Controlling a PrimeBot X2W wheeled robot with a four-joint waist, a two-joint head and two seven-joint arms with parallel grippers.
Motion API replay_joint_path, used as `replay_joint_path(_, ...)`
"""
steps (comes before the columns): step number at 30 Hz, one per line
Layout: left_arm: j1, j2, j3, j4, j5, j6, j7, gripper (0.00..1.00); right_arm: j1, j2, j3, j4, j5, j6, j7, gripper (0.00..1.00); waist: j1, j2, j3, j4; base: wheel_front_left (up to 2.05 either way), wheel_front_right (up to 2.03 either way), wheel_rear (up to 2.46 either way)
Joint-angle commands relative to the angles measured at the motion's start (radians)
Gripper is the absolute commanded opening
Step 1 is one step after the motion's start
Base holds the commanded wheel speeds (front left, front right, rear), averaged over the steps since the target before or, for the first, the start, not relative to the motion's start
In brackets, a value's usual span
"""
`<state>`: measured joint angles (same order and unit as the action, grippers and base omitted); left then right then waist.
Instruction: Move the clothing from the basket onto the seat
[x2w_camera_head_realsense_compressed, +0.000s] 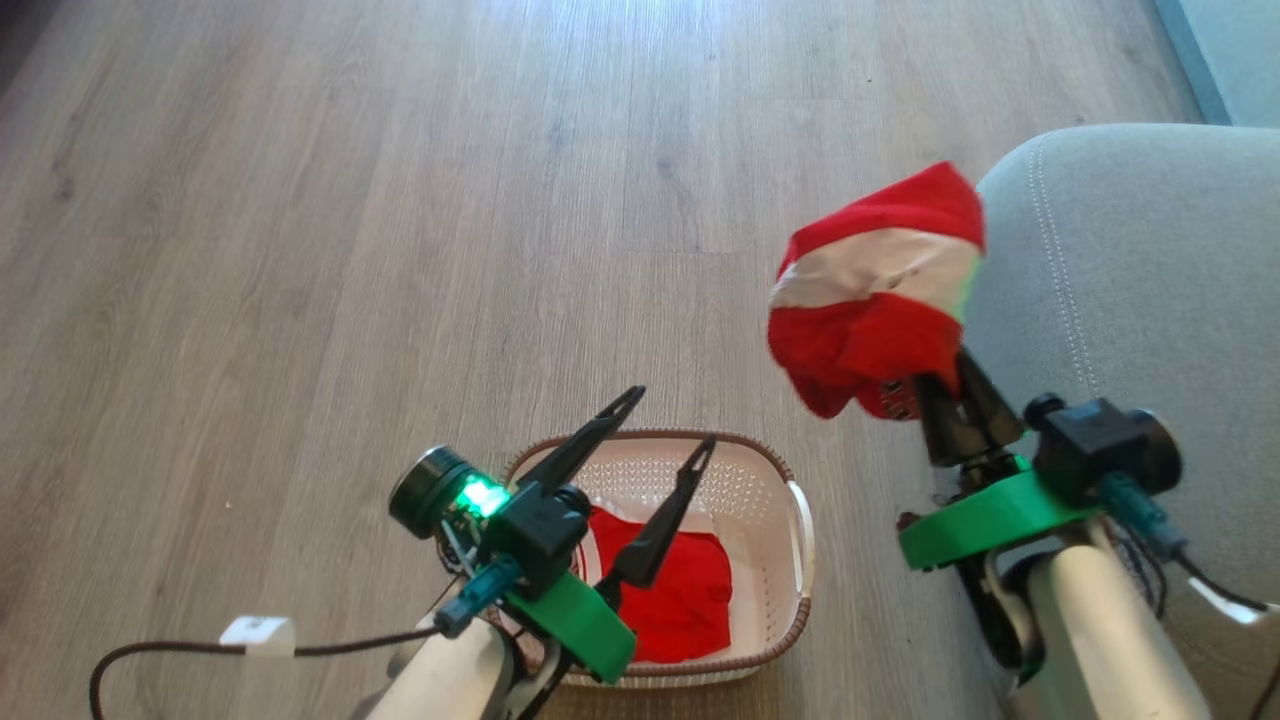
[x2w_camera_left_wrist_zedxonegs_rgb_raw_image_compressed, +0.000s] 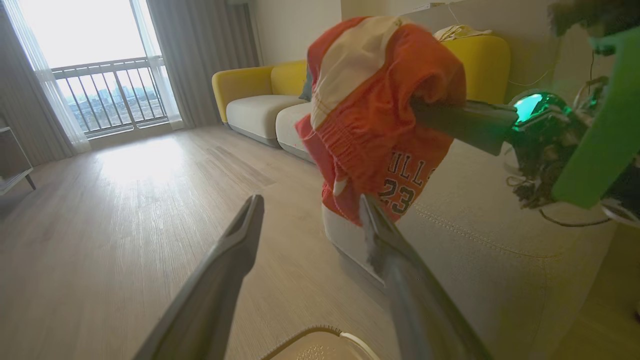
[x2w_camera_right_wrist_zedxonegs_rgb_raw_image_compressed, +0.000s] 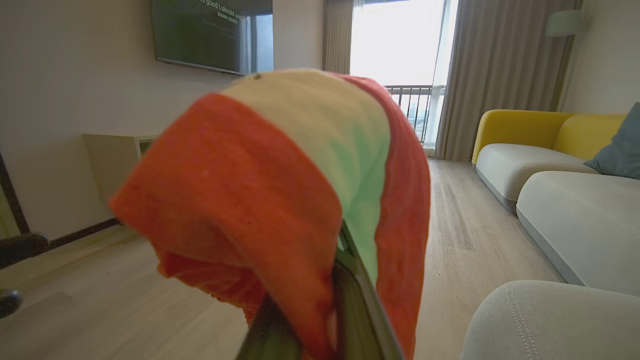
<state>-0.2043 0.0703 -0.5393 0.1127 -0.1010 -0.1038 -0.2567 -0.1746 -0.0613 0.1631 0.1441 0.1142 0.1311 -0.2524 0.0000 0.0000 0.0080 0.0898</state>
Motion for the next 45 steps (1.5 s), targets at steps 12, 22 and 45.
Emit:
replay_joint_path(12,0.013,0.014,0.076,0.071,0.019,-0.012,-0.005,1.00,0.013,0.011,-0.131,-0.037,0.058,0.000,-0.009,0.00,0.0000,0.0000,0.002,-0.016,0.00,0.00,0.00)
replay_joint_path(22,0.046,0.009,0.092,0.159,0.001,-0.021,-0.005,1.00,0.059,0.011,-0.169,0.062,0.094,0.000,-0.009,0.00,0.0000,0.0000,-0.001,-0.023,0.00,0.00,0.00)
replay_joint_path(45,0.062,-0.004,0.129,0.175,0.017,-0.026,-0.005,1.00,0.052,0.011,-0.184,0.055,0.092,0.000,-0.009,0.00,0.0000,0.0000,0.018,-0.108,0.00,0.00,0.00)
